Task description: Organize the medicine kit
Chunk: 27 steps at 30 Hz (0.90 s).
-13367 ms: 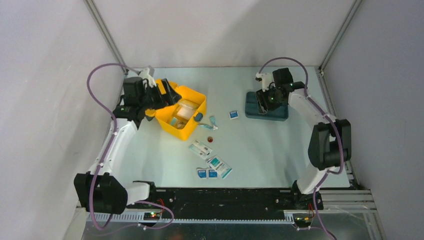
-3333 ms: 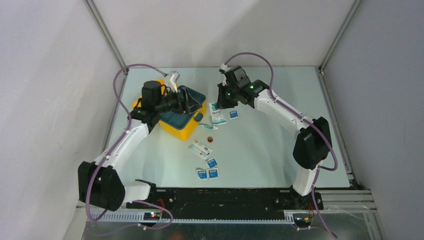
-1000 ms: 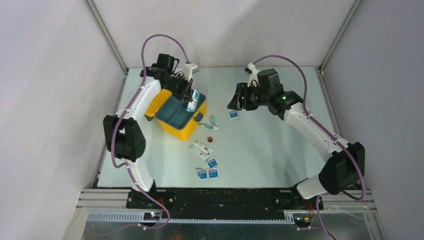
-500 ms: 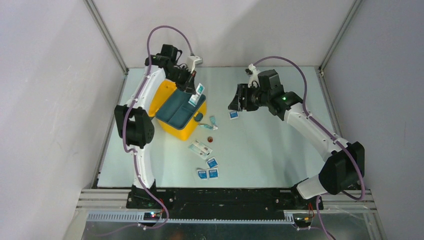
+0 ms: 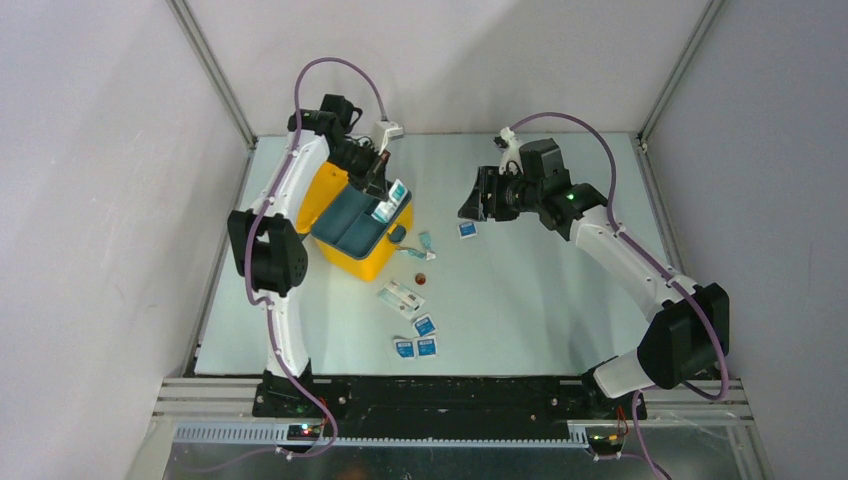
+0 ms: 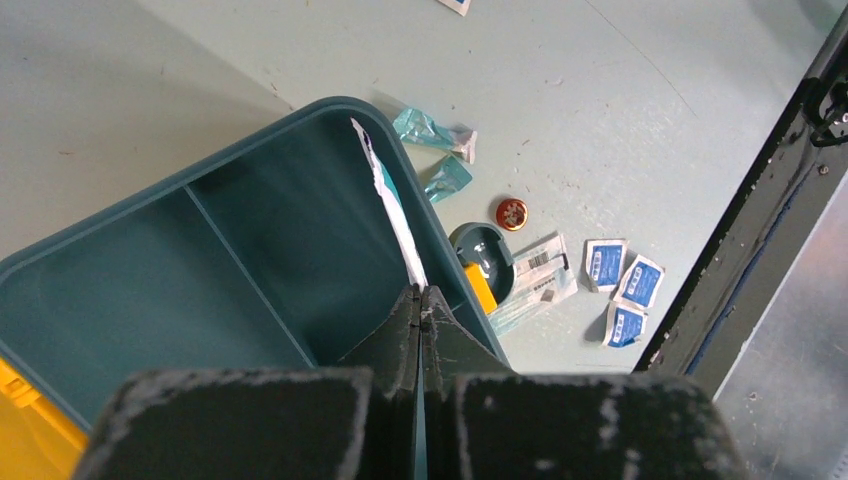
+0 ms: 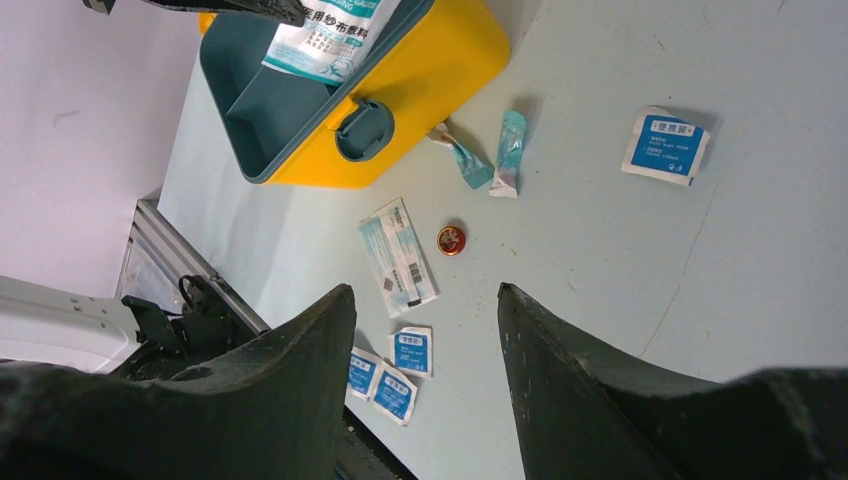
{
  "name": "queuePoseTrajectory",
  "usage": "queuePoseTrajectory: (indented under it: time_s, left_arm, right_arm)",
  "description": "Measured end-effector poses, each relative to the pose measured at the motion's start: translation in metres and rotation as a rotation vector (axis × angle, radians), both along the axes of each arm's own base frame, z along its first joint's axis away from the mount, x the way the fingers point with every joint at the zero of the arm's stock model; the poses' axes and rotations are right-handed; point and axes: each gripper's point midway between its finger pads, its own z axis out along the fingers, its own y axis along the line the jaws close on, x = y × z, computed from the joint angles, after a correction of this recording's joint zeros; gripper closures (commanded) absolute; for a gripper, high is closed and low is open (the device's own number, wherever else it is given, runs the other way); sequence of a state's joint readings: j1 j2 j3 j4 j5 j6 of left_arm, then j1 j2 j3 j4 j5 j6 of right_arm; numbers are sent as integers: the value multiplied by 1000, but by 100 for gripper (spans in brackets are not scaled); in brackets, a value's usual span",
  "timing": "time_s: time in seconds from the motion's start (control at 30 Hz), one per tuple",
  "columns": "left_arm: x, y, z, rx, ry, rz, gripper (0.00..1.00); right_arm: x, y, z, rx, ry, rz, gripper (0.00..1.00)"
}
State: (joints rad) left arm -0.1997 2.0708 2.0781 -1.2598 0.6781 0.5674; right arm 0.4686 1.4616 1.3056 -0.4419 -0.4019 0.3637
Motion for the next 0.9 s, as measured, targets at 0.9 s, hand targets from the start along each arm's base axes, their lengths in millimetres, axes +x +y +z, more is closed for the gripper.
queuePoseTrajectory:
  time_s: [0.9]
  left_arm:
    - [13, 4, -16, 49, 32, -23, 72]
  right_arm:
    - [0, -3, -4, -3, 4, -6, 42]
